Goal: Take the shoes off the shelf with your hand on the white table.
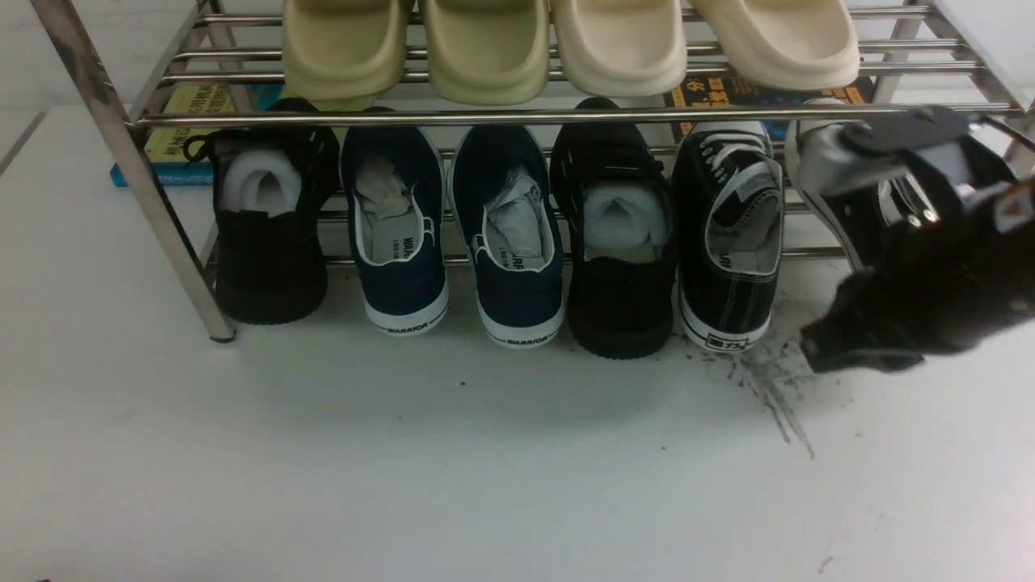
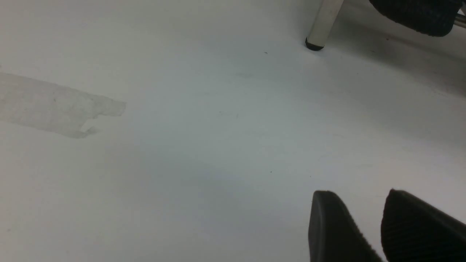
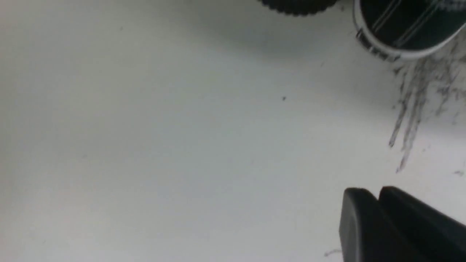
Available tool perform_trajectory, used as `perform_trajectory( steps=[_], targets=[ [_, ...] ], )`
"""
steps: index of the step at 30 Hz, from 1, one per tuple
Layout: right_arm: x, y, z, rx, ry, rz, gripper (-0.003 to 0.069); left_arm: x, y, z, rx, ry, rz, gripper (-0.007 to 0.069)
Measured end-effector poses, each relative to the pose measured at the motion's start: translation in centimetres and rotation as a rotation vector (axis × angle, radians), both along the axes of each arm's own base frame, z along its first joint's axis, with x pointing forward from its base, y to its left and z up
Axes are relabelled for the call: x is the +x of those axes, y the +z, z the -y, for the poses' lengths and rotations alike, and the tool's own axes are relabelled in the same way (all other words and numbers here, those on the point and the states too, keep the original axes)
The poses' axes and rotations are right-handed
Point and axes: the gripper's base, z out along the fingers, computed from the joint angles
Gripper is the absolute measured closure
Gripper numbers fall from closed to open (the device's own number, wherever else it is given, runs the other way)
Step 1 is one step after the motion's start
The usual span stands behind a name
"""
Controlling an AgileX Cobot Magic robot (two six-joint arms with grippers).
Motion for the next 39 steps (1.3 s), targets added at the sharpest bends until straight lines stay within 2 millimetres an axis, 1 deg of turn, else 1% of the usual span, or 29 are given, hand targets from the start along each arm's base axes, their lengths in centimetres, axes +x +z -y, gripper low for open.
perform_trajectory(
  steps=[2, 7, 8, 9, 11, 13, 21, 31, 36, 39],
  targets=[
    [2.1, 0.5, -1.1, -0.036, -0.069, 0.021, 0.0526, 0.0, 0.0, 0.0, 0.0, 0.0, 0.0, 0.0385],
    [6.4, 0.0, -2.2, -0.084, -0.254, 0.042, 0.0434, 0.0, 0.0, 0.0, 0.0, 0.0, 0.0, 0.0385],
    [6.5, 0.0, -2.2, -0.081, -0.267, 0.04, 0.0431, 0.0, 0.0, 0.0, 0.0, 0.0, 0.0, 0.0385],
    [7.6, -0.4, -2.6, -0.083, -0.315, 0.039, 0.0395, 0.0, 0.0, 0.0, 0.0, 0.0, 0.0, 0.0385],
    [8.0, -0.6, -2.7, -0.081, -0.329, 0.038, 0.0384, 0.0, 0.0, 0.0, 0.0, 0.0, 0.0, 0.0385],
    [9.0, -1.5, -3.2, -0.065, -0.355, 0.041, 0.0362, 0.0, 0.0, 0.0, 0.0, 0.0, 0.0, 0.0385],
    [10.6, -3.5, -4.1, -0.015, -0.416, 0.041, 0.0354, 0.0, 0.0, 0.0, 0.0, 0.0, 0.0, 0.0385],
    [11.8, -4.9, -4.8, 0.041, -0.451, 0.062, 0.0354, 0.0, 0.0, 0.0, 0.0, 0.0, 0.0, 0.0385],
    [12.3, -5.8, -4.8, 0.009, -0.449, 0.074, 0.0361, 0.0, 0.0, 0.0, 0.0, 0.0, 0.0, 0.0385],
    [12.6, -6.3, -4.8, -0.02, -0.452, 0.086, 0.0386, 0.0, 0.0, 0.0, 0.0, 0.0, 0.0, 0.0385]
  ],
)
